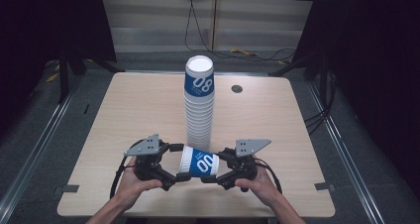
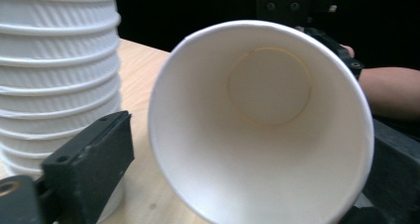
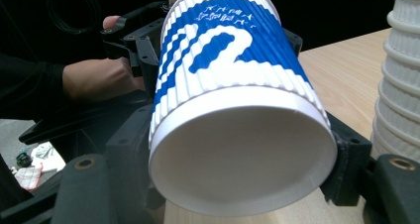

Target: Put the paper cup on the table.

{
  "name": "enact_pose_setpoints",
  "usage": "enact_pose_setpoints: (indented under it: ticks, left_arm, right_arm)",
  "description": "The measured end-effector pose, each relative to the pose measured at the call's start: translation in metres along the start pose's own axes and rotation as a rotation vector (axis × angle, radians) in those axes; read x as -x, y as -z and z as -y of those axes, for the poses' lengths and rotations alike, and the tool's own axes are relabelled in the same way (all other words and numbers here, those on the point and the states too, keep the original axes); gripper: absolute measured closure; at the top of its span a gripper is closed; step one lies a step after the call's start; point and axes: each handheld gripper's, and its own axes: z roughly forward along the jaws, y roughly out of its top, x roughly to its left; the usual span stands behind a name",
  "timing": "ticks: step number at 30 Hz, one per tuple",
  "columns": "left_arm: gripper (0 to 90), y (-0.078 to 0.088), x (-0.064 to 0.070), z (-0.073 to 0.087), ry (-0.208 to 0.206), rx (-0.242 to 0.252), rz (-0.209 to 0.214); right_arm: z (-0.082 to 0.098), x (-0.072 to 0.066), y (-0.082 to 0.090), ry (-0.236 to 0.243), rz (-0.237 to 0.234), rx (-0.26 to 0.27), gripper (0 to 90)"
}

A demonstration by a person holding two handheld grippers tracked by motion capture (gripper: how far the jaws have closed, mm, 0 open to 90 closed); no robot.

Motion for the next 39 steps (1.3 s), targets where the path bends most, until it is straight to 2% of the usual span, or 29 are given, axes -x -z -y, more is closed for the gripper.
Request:
enact_pose_setpoints:
  ticks: [2,4,8,10,12,14,17,24,28,30,32,39]
  left_arm:
    - [11.6,-0.0002,0.0008,0.0000,-0.016,0.011,0.013]
    - [12.3,-0.0014,0.0014,0.0000,-0.018,0.017,0.000]
    - [11.9,-0.0024,0.0005,-0.0001,-0.022,0.014,0.010]
    - [11.8,-0.0039,-0.0002,-0.0007,-0.018,0.015,0.032]
    - [11.4,-0.0046,-0.0013,-0.0010,-0.020,0.017,0.028]
    - [11.1,-0.0055,-0.0034,-0.0004,-0.011,0.011,0.042]
    - [11.1,-0.0046,-0.0033,-0.0004,-0.025,-0.001,0.040]
    - [13.3,-0.0040,-0.0043,0.0010,-0.015,-0.020,0.061]
    - [15.1,-0.0027,-0.0041,-0.0003,-0.006,-0.016,0.066]
    - [17.6,-0.0028,-0.0040,-0.0003,-0.013,-0.013,0.068]
    - [18.3,-0.0028,-0.0033,0.0000,-0.020,-0.025,0.068]
    - [18.6,0.0018,-0.0032,-0.0033,-0.032,-0.015,0.056]
  right_arm:
    - [0.0001,0.0002,-0.0001,0.000,0.003,-0.005,28.7]
    - [0.0003,0.0008,-0.0002,0.002,0.005,-0.007,28.8]
    - [0.0009,0.0007,-0.0014,0.009,0.007,-0.015,28.8]
    - [0.0007,0.0004,-0.0018,0.013,0.006,-0.015,28.7]
    - [0.0007,-0.0001,-0.0031,0.013,0.005,-0.018,28.7]
    - [-0.0001,-0.0004,-0.0047,0.024,0.015,-0.020,28.6]
    - [-0.0007,-0.0005,-0.0066,0.026,0.010,-0.023,28.6]
    - [0.0018,-0.0020,-0.0073,0.033,0.016,-0.037,28.6]
    - [0.0009,-0.0015,-0.0072,0.018,0.011,-0.030,26.6]
    - [0.0013,-0.0003,-0.0075,-0.005,0.024,-0.058,24.3]
    - [0.0023,0.0008,-0.0079,-0.023,0.016,-0.076,23.9]
    - [0.0023,0.0013,-0.0059,-0.027,0.047,-0.088,17.8]
